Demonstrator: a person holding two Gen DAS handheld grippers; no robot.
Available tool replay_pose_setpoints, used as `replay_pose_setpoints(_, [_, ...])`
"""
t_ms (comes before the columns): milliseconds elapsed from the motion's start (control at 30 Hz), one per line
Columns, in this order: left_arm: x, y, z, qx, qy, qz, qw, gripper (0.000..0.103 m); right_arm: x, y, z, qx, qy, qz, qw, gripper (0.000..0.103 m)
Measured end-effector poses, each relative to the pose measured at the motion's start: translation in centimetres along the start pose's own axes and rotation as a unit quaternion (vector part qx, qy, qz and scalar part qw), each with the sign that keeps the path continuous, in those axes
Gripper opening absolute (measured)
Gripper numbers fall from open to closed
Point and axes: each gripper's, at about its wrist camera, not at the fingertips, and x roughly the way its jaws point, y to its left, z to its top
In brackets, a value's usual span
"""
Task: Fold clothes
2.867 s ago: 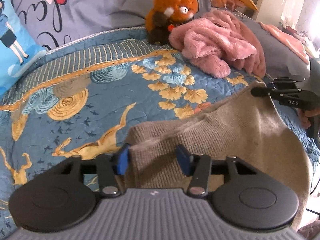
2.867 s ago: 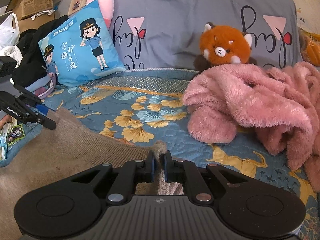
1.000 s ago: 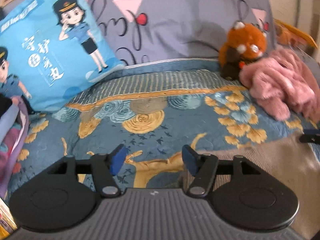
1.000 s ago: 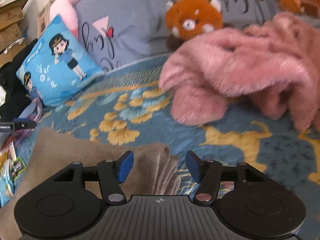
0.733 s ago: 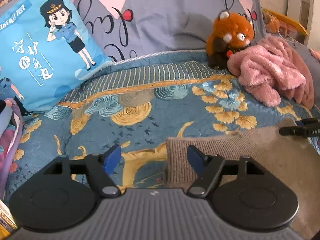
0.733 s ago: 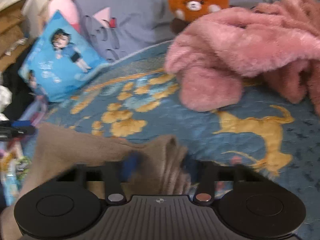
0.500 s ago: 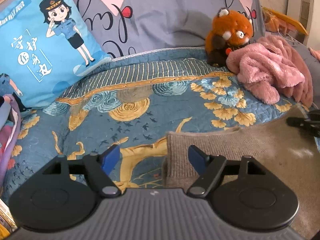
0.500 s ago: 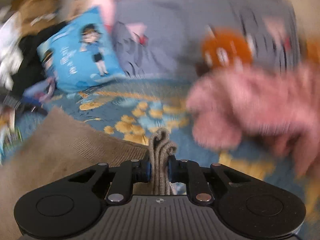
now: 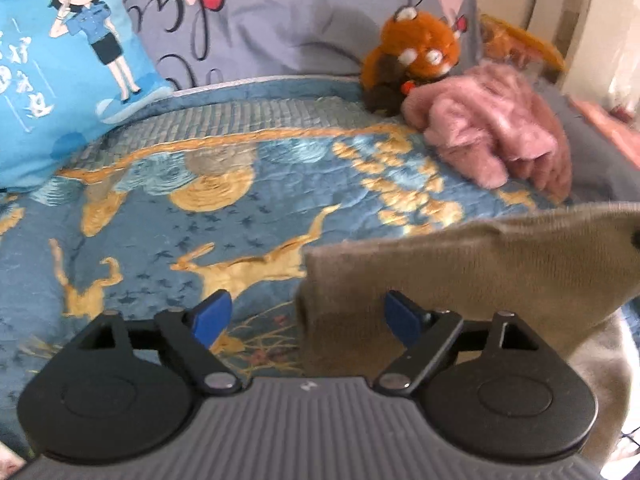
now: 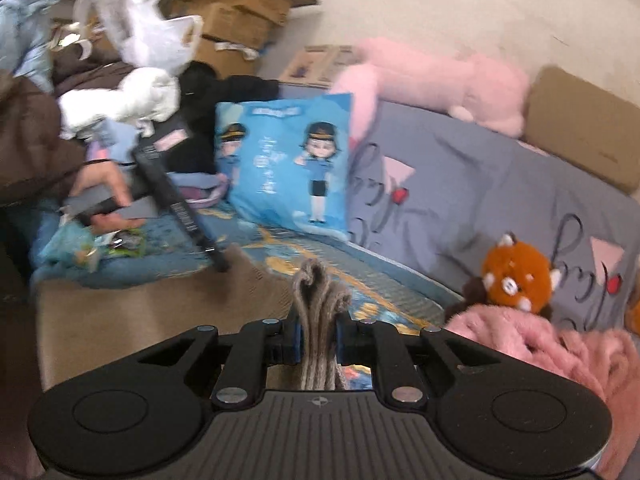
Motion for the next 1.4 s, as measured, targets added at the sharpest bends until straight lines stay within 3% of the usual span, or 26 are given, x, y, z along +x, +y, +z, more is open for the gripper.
replay_pose_setpoints(100, [0.4, -0.3, 0.2, 0.009, -0.004, -0.028, 0.9996, 0.090, -0.9, 1.2, 0.4, -0.028, 0.002, 0.020, 0.999, 0.014])
replay_pose_setpoints(433, [0.2, -1.8, 0.1, 0.048, -0.011, -0.061, 0.9969, 0.093, -3.2, 4.3, 0.1, -0.077, 0.038, 0.074, 0.994, 0.014])
replay_pose_setpoints(633, [-1.2, -2.1, -0.8, 0.049, 0.002, -0.120, 0.9916, 0.098, -4.1, 4.3, -0.6, -0.081, 0.061, 0.079, 0.992, 0.014])
replay_pose_setpoints(1033, [-5.0, -4.8, -0.7, 0.086, -0.053, -0.124, 0.9871, 0.094, -4.6, 4.3, -1.8, -0.081, 0.093, 0.068, 0.990, 0.014])
replay_pose_setpoints(1133, [-5.6, -5.1, -0.8, 0.086, -0.060, -0.119, 0.9873, 0.089, -4.6, 4.0, -1.9, -0.074, 0.095, 0.051, 0.991, 0.014])
replay_pose_setpoints(1400, [-5.8, -4.7, -1.7, 0.081, -0.058, -0.086, 0.9913, 0.088, -3.0, 2.2, -1.6, -0.028, 0.093, -0.001, 0.995, 0.013])
